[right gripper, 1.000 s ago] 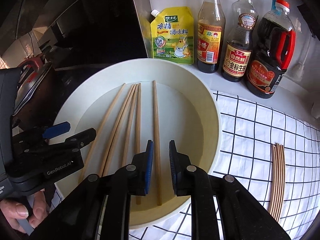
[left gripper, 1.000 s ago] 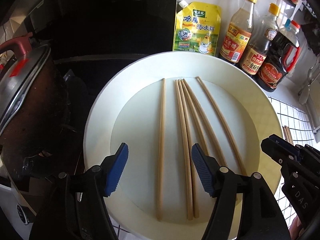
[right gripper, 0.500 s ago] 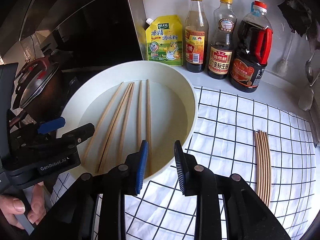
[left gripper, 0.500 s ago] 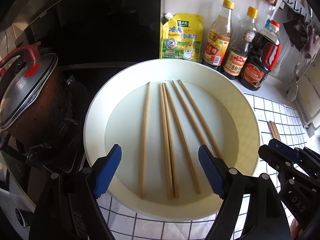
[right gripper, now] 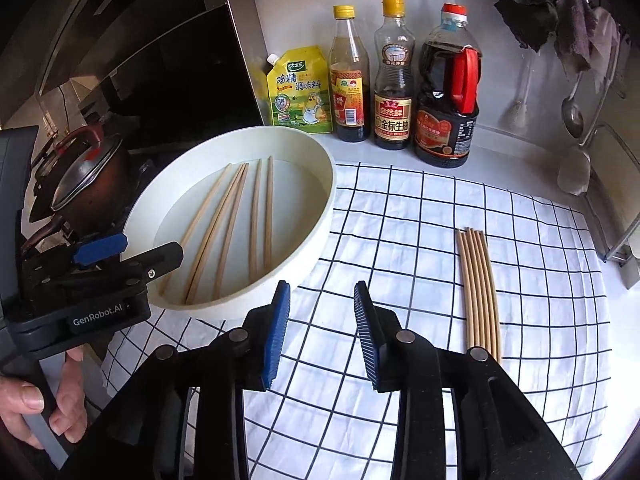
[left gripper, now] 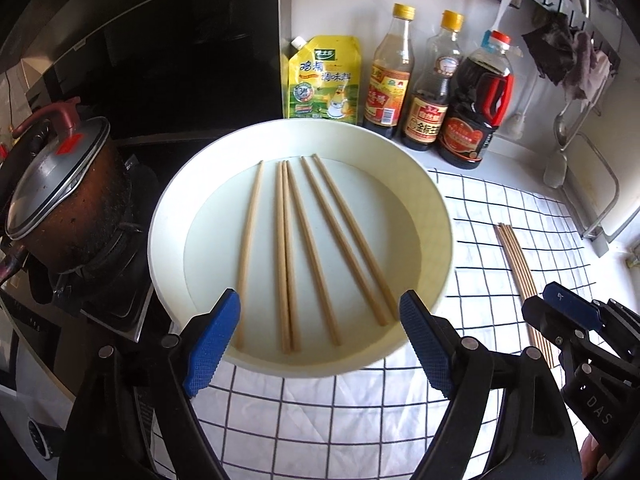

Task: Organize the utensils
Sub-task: 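Move both open tools back over the chopstick bundle on the cloth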

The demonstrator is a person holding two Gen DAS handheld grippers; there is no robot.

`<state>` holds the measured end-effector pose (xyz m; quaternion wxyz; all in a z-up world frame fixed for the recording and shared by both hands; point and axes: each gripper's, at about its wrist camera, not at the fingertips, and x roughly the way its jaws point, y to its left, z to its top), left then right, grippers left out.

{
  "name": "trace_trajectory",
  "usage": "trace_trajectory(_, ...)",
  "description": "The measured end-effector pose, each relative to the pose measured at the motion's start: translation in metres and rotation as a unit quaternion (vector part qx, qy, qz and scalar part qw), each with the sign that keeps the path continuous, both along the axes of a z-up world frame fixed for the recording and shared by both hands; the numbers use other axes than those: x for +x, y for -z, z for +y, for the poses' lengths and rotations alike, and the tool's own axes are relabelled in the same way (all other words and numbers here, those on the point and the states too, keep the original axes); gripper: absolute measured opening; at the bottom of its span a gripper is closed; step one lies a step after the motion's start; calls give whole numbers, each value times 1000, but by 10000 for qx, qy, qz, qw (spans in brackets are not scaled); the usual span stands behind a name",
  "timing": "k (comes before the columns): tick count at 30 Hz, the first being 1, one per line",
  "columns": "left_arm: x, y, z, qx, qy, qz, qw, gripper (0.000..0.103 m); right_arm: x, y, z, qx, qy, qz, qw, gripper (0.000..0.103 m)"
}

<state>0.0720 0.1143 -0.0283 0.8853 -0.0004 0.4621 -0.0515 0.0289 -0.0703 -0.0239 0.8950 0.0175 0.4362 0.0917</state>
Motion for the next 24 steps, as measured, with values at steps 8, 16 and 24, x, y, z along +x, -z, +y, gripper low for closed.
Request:
trace_trajectory(8, -19, -10, -36, 19, 234, -25, 9997, 81, -25, -1, -41, 16, 251, 20, 9997, 34)
trace_trajectory(16, -28, -18, -76, -84, 524, -76, 9986, 83, -45, -5, -85, -68, 549, 19, 9985, 37)
trace_trajectory(24, -34, -19, -118, -118, 834, -77, 9964, 83, -58, -7, -126, -99, 853, -55, 9963, 39)
